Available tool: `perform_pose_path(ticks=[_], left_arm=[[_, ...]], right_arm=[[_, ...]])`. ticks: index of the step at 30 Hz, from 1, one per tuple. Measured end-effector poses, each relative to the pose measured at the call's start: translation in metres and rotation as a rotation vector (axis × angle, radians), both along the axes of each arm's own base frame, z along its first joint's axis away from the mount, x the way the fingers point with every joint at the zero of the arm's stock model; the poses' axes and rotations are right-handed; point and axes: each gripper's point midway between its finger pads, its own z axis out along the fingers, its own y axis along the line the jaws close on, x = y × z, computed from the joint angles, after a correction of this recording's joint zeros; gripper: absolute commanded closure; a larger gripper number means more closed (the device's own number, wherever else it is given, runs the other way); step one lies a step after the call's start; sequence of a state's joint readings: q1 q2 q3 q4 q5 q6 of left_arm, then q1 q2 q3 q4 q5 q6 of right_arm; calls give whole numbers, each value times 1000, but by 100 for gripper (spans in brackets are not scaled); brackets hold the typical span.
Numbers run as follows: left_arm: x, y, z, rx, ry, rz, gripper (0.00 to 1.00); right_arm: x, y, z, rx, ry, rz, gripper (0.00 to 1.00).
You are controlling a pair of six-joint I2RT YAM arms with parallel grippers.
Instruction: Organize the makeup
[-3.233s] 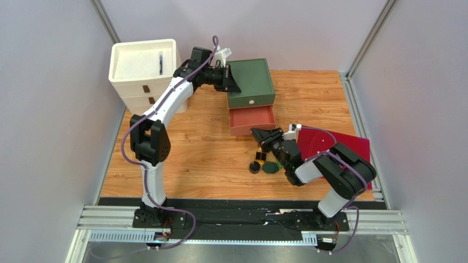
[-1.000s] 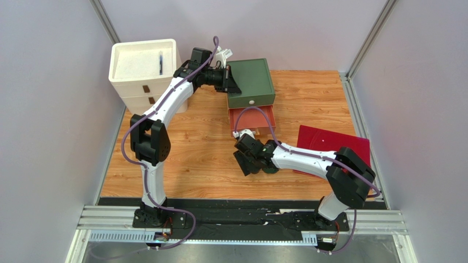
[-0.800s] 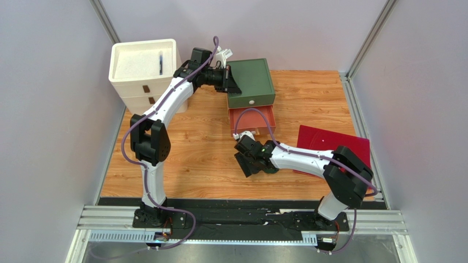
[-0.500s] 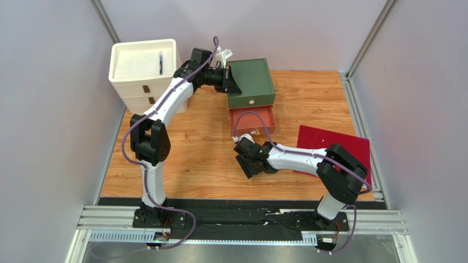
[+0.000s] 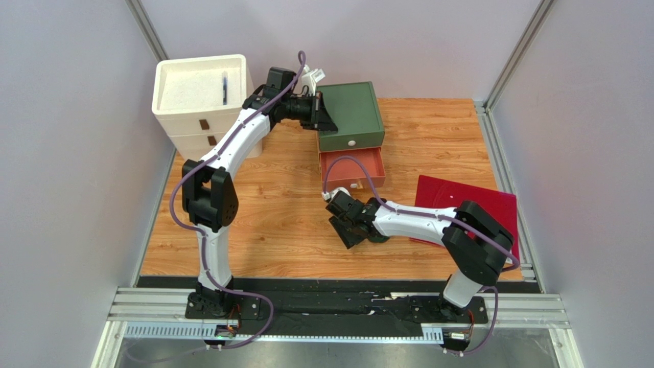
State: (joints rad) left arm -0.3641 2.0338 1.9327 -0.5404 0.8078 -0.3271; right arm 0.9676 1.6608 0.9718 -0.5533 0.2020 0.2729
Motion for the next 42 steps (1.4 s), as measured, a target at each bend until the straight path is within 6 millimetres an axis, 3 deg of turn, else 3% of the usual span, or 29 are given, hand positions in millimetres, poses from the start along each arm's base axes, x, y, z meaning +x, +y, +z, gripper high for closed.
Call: perform_pose_path(ticks=[4,6,7,15,20,23,28,33,34,38,42], left_arm=[[0,0,0,0,0,0,100],[0,0,0,1,1,1,100],[0,0,0,1,1,1,100],[1,2,1,17,5,16,100],[1,5,1,36,3,27,100],[2,7,1,51,-3,35,100],[4,8,2,64,-6,46,100],[8,8,2,71,-3,53,100],[8,8,2,72,-2,53,100],[8,8,2,72,-2,54,100],[9,9,2,75,-1,56,100]], right_arm=[[-3,-3,11,8,-5,14,100],[2,1,37,55,-54,25,100],[3,1,40,60,-62,25,100],[58,24,154,178,-349,51,100],[106,9,190,201,-431,-22,100],[134,-2,190,188,-440,-62,100],[162,-4,167,138,-400,-55,98],[167,5,145,122,-347,-29,72],[167,6,143,122,-341,-26,64],[167,6,143,128,-339,-23,47],[170,7,145,130,-350,-16,41]])
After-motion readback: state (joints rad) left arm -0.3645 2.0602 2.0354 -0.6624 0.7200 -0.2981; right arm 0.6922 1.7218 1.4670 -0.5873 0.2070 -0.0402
